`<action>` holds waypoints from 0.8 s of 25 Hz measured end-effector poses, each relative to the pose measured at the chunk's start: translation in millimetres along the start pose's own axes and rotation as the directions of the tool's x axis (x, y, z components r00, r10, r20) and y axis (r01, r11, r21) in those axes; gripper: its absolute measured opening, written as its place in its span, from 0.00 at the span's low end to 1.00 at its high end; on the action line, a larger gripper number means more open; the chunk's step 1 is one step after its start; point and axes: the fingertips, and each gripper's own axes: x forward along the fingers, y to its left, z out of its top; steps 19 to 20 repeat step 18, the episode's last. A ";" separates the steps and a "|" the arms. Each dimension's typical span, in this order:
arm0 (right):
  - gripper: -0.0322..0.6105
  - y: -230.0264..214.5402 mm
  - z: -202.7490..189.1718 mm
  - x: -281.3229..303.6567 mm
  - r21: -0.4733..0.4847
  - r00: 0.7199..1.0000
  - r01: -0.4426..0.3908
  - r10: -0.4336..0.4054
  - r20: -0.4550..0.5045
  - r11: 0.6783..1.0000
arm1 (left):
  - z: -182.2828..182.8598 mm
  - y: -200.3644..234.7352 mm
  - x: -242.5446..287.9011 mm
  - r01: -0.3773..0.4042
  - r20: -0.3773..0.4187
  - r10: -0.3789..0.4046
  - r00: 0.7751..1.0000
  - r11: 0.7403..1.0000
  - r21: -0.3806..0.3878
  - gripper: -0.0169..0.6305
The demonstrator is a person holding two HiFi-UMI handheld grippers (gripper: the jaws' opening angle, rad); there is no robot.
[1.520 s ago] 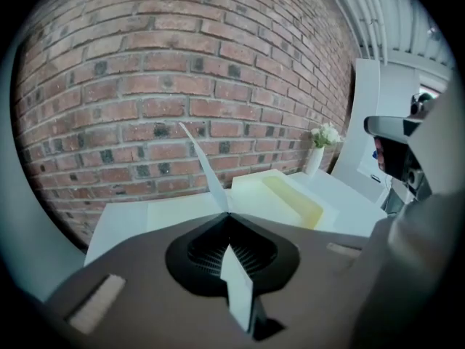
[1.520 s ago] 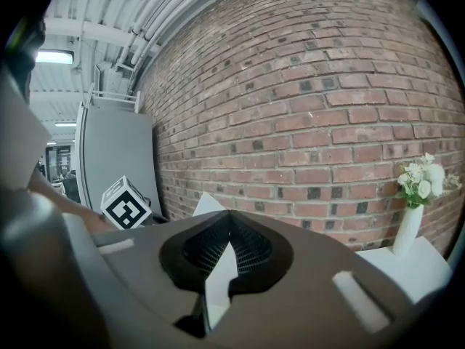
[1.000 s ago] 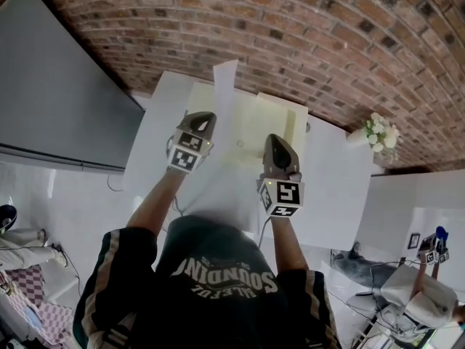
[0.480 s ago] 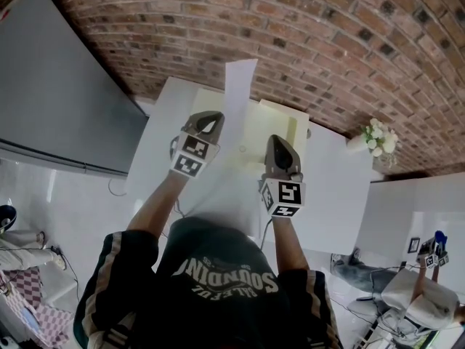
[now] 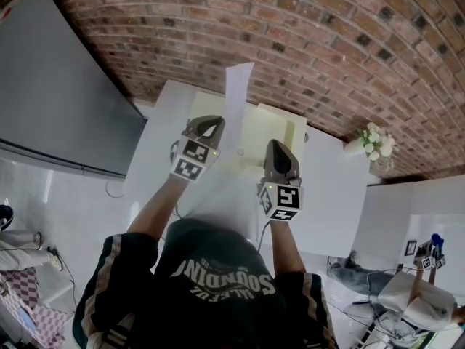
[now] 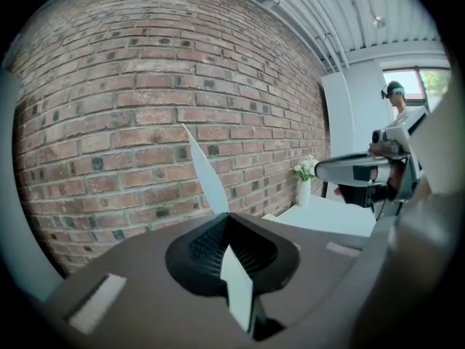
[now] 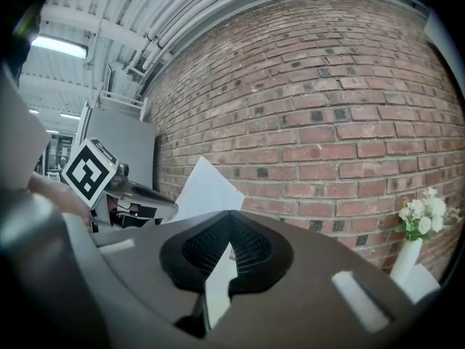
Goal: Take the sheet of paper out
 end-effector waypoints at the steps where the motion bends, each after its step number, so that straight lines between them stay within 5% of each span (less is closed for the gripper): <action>1: 0.05 0.2 -0.1 0.2 0.001 1.000 0.000 0.000 0.000 1.000 | -0.6 0.0 0.3 0.000 -0.001 0.000 1.000 1.000 0.000 0.04; 20: 0.05 -7.0 -1.6 3.4 0.004 1.000 -0.005 0.005 -0.001 1.000 | -6.6 -5.1 15.4 0.016 -0.022 -0.016 1.000 1.000 -0.018 0.04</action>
